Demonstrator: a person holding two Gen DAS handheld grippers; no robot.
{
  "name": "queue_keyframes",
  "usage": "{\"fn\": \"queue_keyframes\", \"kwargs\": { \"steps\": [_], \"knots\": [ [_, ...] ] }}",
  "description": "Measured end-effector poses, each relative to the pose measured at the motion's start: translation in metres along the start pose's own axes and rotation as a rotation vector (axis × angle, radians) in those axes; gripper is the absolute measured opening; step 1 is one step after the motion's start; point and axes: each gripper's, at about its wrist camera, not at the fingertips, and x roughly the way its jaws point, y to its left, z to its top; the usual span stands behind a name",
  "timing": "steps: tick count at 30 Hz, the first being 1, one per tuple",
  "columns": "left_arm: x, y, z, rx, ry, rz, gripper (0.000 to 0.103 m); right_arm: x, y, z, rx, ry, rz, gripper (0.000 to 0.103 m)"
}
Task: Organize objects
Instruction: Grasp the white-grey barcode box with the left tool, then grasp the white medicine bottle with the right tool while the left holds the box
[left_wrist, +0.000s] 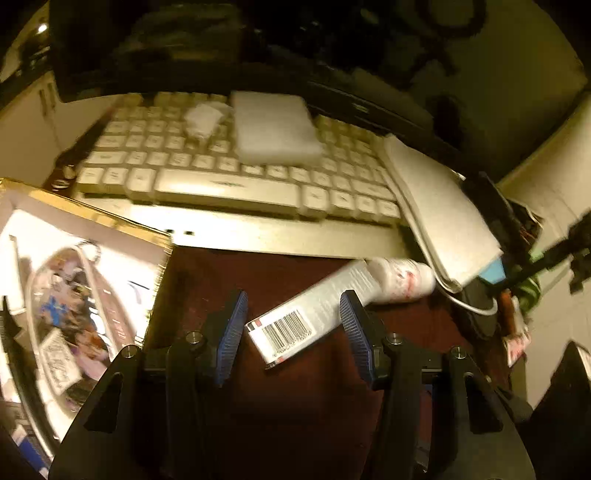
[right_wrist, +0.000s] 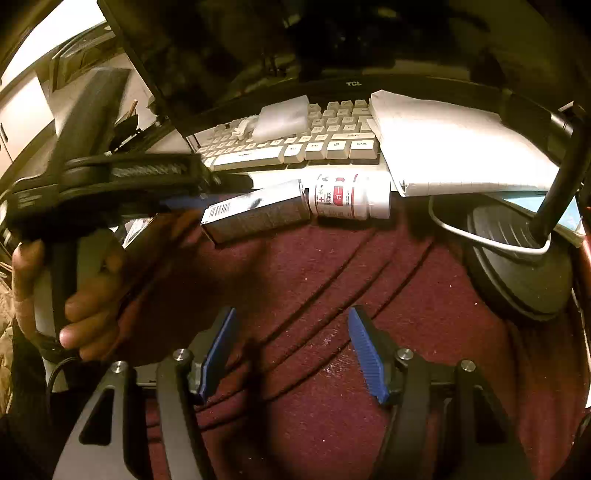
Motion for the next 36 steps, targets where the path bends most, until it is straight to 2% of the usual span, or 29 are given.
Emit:
{"fn": "queue_keyframes", "kwargs": {
  "steps": [5, 9, 12, 14, 15, 16, 18, 23, 25, 27, 33, 36],
  "knots": [
    [-0.002, -0.016, -0.009, 0.038, 0.060, -0.065, 0.052, -0.001, 0.000, 0.002, 0.003, 0.000, 0.001, 0.063],
    [0.004, -0.025, -0.007, 0.058, 0.053, 0.009, 0.052, -0.003, -0.001, 0.004, 0.007, -0.001, 0.004, 0.063],
    [0.006, -0.035, -0.010, 0.086, 0.031, 0.026, 0.052, -0.004, 0.000, 0.004, 0.010, -0.002, 0.005, 0.063],
    [0.008, -0.038, -0.011, 0.074, 0.030, 0.044, 0.046, -0.004, 0.000, 0.005, 0.010, -0.002, 0.005, 0.063],
    [0.008, -0.037, -0.013, 0.070, 0.027, 0.048, 0.036, -0.005, 0.000, 0.004, 0.010, -0.002, 0.005, 0.063],
    [0.007, -0.036, -0.014, 0.070, 0.030, 0.054, 0.031, -0.005, 0.000, 0.004, 0.011, -0.003, 0.005, 0.063],
    [0.003, -0.035, -0.019, 0.070, 0.016, 0.067, 0.030, -0.005, 0.000, 0.005, 0.013, -0.003, 0.006, 0.063],
    [-0.039, -0.024, -0.052, 0.054, -0.076, 0.096, 0.030, -0.005, -0.001, 0.005, 0.017, -0.004, 0.010, 0.063],
    [-0.051, -0.017, -0.067, 0.032, -0.086, 0.099, 0.030, -0.005, -0.001, 0.005, 0.017, -0.004, 0.009, 0.063],
    [-0.062, -0.008, -0.083, -0.004, -0.087, 0.090, 0.030, -0.005, -0.001, 0.005, 0.018, -0.004, 0.006, 0.063],
    [-0.097, 0.015, -0.126, -0.137, -0.157, 0.019, 0.030, -0.005, -0.004, 0.007, 0.034, -0.007, 0.016, 0.063],
    [-0.106, 0.014, -0.140, -0.126, -0.177, 0.043, 0.030, -0.002, 0.002, 0.010, 0.004, 0.001, -0.046, 0.063]
  ]
}}
